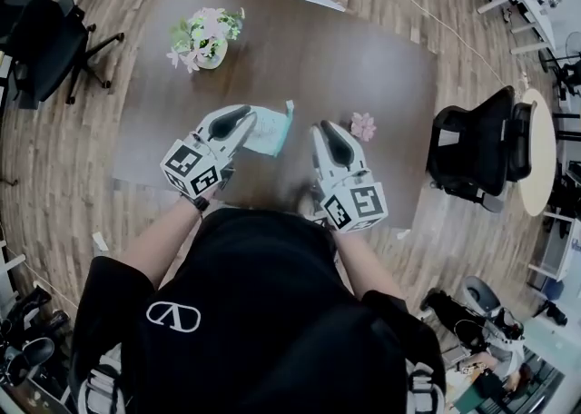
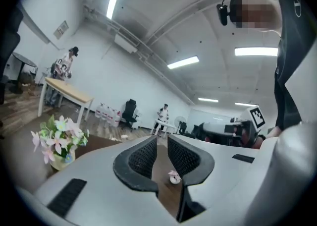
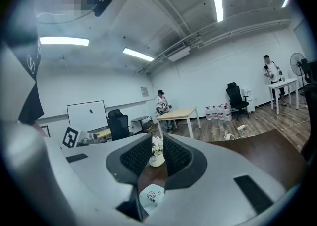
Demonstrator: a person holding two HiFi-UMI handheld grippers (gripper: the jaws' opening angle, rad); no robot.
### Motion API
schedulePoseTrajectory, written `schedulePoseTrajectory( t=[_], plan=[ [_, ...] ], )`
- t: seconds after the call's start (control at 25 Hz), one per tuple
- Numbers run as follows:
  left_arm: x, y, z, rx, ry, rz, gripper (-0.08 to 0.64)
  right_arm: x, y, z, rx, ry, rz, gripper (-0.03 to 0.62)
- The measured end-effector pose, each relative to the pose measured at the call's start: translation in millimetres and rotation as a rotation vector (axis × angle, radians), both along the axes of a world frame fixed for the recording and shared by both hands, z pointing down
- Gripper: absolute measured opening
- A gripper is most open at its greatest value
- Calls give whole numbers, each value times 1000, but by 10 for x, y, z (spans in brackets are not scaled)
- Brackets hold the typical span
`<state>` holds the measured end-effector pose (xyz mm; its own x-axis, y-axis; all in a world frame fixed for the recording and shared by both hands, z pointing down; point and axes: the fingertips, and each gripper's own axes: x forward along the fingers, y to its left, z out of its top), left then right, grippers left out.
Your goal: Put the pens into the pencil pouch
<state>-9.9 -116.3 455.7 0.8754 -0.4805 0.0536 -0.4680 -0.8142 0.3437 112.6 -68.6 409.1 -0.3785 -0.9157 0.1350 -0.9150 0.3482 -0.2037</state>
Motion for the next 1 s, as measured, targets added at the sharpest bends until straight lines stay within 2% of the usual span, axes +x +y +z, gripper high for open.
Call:
schedulePoseTrajectory(
  t=[0.12,0.36,0.44,0.68,1.0],
  plan=[
    [-171,67,-398,61,29,-44,59,-84,-11,-58,18,6,-22,62],
    [-279,267,-832,204,-26,-63,5,-220,-32,-153,56,34,-32,21],
    [-281,288,-873,220,-26,-66,5,-244,-33,-186,71,45,-27,1],
    [-325,245,-931,231,-2,-92,3,-269,1,-241,112,66,-26,0],
    [-382,208,-984,298,-30,-129,3,-125,33,-263,156,129,30,-2]
  ],
)
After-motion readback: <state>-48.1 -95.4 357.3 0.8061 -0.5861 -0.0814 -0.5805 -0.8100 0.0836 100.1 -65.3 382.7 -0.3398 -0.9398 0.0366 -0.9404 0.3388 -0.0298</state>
